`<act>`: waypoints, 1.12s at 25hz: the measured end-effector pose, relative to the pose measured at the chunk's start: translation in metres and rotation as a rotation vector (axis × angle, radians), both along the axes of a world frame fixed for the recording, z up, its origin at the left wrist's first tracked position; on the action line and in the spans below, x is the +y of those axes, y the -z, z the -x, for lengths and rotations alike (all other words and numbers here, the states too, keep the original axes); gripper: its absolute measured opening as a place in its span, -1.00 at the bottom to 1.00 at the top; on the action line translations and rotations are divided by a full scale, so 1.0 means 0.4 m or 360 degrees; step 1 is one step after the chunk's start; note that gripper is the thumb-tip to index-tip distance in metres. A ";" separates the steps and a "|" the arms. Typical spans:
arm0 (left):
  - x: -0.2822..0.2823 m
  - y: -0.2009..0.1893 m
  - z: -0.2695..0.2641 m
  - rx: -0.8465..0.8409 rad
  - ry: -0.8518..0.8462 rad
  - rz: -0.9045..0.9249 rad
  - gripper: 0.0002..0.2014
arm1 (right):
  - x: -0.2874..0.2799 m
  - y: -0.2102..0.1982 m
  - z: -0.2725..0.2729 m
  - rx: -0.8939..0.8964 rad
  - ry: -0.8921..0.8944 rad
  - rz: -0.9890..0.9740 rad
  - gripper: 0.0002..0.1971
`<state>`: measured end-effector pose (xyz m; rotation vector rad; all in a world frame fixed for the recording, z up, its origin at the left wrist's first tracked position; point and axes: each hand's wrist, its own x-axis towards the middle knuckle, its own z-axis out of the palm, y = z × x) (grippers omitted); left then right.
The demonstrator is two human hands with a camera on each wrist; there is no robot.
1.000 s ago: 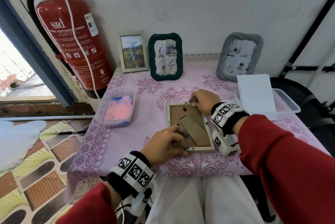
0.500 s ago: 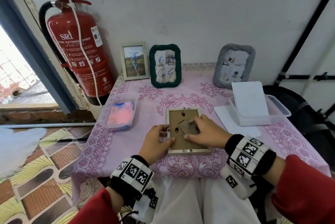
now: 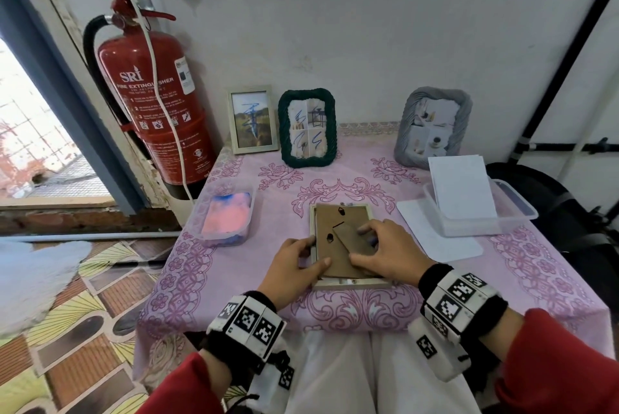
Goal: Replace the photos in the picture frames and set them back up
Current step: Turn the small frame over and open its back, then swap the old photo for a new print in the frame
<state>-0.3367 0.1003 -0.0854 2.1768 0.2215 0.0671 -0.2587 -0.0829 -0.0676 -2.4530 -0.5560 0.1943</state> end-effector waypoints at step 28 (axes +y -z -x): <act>0.175 0.017 0.101 -0.0139 -0.0509 0.1160 -0.57 | -0.083 0.074 -0.012 0.0355 0.0199 -0.0819 -0.65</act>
